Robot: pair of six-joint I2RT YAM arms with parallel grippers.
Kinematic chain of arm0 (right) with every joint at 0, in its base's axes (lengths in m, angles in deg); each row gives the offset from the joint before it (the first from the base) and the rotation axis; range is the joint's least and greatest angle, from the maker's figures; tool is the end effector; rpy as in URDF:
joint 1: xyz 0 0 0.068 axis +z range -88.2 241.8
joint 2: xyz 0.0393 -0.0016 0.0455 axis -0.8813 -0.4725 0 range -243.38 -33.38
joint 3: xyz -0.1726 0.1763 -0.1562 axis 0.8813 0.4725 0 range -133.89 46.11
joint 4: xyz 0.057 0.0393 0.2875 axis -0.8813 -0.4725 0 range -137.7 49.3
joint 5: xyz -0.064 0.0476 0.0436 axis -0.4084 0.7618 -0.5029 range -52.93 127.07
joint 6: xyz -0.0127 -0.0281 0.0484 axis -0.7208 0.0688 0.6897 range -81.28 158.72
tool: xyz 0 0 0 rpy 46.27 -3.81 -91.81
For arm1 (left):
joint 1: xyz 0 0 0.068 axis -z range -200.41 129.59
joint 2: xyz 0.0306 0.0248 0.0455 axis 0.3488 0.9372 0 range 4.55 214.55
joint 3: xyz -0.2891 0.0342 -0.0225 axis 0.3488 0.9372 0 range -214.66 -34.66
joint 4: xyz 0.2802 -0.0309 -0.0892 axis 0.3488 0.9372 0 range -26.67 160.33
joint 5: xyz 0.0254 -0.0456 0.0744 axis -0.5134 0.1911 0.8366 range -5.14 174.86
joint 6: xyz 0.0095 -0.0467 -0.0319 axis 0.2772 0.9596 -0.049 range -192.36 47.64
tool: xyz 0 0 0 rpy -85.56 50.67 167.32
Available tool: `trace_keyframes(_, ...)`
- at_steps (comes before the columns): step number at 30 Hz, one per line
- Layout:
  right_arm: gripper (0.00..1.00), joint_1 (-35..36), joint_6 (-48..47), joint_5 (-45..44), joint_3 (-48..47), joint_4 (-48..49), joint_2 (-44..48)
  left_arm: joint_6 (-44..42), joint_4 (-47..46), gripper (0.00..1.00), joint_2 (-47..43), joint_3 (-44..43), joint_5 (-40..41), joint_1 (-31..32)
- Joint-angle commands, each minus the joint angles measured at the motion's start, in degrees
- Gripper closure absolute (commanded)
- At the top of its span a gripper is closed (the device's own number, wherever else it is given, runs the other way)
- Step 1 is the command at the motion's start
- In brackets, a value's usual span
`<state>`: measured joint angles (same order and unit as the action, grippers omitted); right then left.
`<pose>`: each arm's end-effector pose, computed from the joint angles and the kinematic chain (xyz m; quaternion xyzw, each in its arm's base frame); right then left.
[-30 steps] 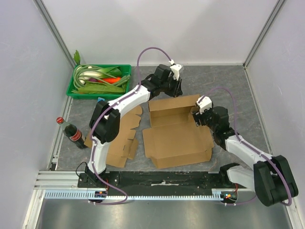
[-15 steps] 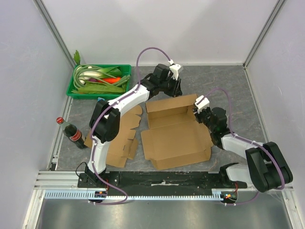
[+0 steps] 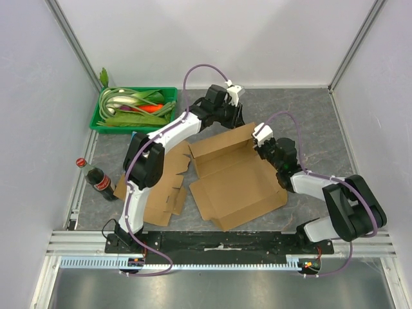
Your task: Fold the paper box
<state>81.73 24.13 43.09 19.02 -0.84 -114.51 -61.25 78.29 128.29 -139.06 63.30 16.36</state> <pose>0.2813 0.1065 0.1734 -0.2646 0.7429 0.0700 0.6109 0.4358 -0.3443 0.2500 0.2781 0.8275 -0.3374 0.3522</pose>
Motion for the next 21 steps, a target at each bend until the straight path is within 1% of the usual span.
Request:
trace_keyframes(1, 0.8, 2.7, -2.9, -8.1, -2.1, 2.1, -1.8, 2.8, 1.2, 0.63, 1.8, -3.3, -5.1, 0.0)
trace_keyframes(3, 0.8, 2.8, -2.6, -9.8, -2.9, 1.2, -2.5, 3.4, 3.0, 0.64, 4.0, -6.1, -6.6, -0.3)
trace_keyframes(4, 0.83, 3.3, -2.3, -10.8, -4.3, -1.2, -2.9, 3.5, 3.8, 0.64, 4.9, -7.1, -7.0, -0.6)
trace_keyframes(5, 0.88, 3.4, -1.8, -12.4, -5.1, -2.5, -3.3, 3.8, 5.7, 0.64, 6.5, -8.2, -7.3, -0.5)
trace_keyframes(6, 1.0, 3.4, -1.8, -12.8, -5.5, -3.1, -4.1, 4.0, 6.5, 0.65, 7.4, -10.2, -7.5, -0.6)
trace_keyframes(10, 1.0, 4.9, -1.3, -18.1, -6.2, -3.1, -4.9, 5.5, 8.0, 0.68, 9.3, -12.1, -8.3, -0.8)
trace_keyframes(11, 1.0, 5.4, -0.5, -22.3, -6.4, -2.9, -5.5, 5.9, 8.0, 0.68, 9.8, -12.0, -9.0, -0.8)
trace_keyframes(13, 1.0, 6.4, 0.1, -24.8, -8.8, -6.5, -6.8, 6.9, 8.1, 0.69, 10.4, -12.1, -10.2, -0.8)
trace_keyframes(14, 1.0, 6.9, 0.0, -25.3, -9.7, -7.9, -8.0, 7.3, 8.2, 0.7, 10.7, -11.9, -11.1, -0.8)
trace_keyframes(17, 1.0, 7.5, -2.9, -19.3, -9.6, -8.8, -7.2, 8.2, 6.9, 0.7, 10.6, -10.7, -12.8, -0.8)
trace_keyframes(18, 0.8, 7.2, -2.6, -18.6, -8.6, -7.6, -6.7, 8.3, 6.7, 0.7, 10.6, -10.7, -12.9, -0.8)
trace_keyframes(19, 0.71, 7.0, -2.4, -18.1, -8.0, -6.9, -6.2, 8.3, 6.7, 0.7, 10.5, -10.6, -13.0, -0.8)
trace_keyframes(21, 0.66, 5.7, -2.5, -14.8, -7.5, -6.6, -5.0, 8.3, 6.6, 0.7, 10.5, -10.6, -13.2, -0.9)
